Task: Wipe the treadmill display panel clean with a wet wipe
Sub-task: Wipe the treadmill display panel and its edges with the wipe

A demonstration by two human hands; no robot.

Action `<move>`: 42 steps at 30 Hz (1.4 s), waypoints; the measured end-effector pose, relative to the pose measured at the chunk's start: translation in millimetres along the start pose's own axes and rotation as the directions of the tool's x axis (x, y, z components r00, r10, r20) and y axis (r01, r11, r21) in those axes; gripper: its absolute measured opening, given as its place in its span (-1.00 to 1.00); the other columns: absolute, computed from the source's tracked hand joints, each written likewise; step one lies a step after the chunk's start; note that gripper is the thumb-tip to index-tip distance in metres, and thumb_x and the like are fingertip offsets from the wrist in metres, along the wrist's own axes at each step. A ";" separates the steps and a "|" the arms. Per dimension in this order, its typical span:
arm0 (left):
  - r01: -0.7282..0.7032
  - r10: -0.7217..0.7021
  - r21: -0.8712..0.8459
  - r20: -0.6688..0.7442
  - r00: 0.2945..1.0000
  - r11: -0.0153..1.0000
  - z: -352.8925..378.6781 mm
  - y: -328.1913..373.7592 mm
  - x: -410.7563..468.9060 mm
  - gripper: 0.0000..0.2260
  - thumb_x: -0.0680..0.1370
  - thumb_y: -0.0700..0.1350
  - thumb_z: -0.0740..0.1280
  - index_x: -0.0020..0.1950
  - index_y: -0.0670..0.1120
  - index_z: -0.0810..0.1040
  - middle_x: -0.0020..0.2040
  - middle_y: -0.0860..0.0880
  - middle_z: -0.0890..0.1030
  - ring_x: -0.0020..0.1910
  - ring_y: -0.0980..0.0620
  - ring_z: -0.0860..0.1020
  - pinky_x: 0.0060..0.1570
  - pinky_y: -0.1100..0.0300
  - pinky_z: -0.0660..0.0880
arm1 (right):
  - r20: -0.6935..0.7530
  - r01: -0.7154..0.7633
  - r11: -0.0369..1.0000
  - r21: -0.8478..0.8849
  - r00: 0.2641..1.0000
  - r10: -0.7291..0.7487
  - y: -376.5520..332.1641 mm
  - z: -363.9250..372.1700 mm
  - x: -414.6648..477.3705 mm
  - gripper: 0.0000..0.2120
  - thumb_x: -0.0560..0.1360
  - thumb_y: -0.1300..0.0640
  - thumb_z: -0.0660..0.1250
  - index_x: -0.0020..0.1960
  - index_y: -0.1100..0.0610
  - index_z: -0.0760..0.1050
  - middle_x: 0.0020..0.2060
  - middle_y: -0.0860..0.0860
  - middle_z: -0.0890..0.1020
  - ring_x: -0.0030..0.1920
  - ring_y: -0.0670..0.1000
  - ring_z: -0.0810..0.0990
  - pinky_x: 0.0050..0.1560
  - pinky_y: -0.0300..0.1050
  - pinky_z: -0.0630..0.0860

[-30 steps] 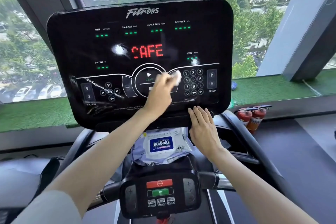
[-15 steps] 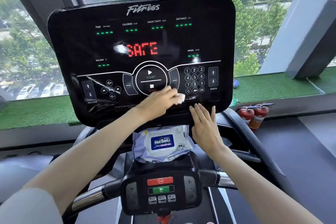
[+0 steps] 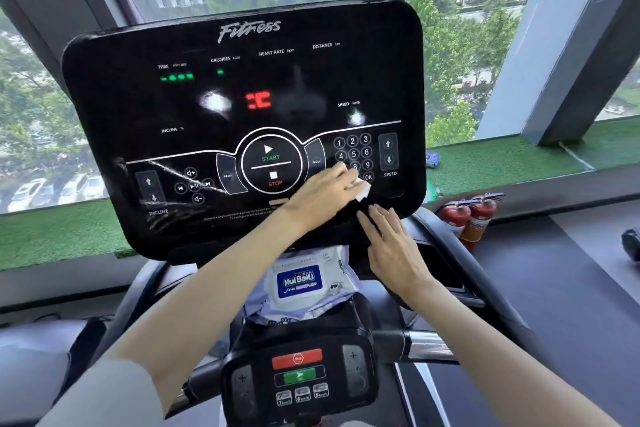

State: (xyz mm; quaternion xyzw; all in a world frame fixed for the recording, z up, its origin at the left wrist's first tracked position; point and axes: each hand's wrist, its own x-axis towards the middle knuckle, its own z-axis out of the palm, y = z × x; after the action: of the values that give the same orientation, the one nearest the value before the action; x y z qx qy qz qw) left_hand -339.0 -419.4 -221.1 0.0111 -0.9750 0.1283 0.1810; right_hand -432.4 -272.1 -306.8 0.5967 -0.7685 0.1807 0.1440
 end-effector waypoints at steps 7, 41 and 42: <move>-0.057 0.059 -0.026 0.079 0.995 0.998 7.7 -5.7 -24.1 -0.54 0.33 -0.46 0.20 0.16 -0.16 0.50 -0.07 -0.07 0.50 -0.10 -0.05 0.40 -0.33 0.15 0.47 | -0.090 -0.051 0.999 0.012 0.995 0.052 -8.6 -1.3 8.5 -0.59 0.36 0.29 0.03 0.08 0.31 0.53 0.01 0.19 0.62 0.09 0.19 0.57 0.22 0.03 0.43; 0.349 -0.398 -0.209 -0.288 0.871 0.914 -16.6 -42.4 46.2 -0.41 0.33 -0.54 0.21 0.29 -0.11 0.45 0.01 -0.15 0.45 0.00 -0.12 0.42 -0.26 -0.02 0.55 | -0.081 -0.004 1.000 0.000 0.997 0.004 -4.9 -10.3 7.0 -0.55 0.31 0.25 0.06 0.07 0.29 0.57 0.00 0.16 0.63 0.05 0.19 0.59 0.18 0.00 0.48; 0.425 -0.489 -0.250 -0.329 0.808 0.870 -16.7 -44.4 44.1 -0.40 0.34 -0.54 0.22 0.31 -0.10 0.44 0.01 -0.15 0.45 0.00 -0.12 0.41 -0.24 0.00 0.54 | -0.072 0.011 1.000 -0.010 0.997 -0.011 -4.3 -10.7 6.6 -0.55 0.31 0.25 0.06 0.09 0.31 0.57 0.00 0.18 0.62 0.06 0.19 0.59 0.18 0.02 0.49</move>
State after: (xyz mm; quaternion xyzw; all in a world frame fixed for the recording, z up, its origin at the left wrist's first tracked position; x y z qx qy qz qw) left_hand -371.3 -456.9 -179.5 0.2058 -0.8962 -0.0005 0.3931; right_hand -429.8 -273.9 -293.9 0.5933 -0.7604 0.1978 0.1753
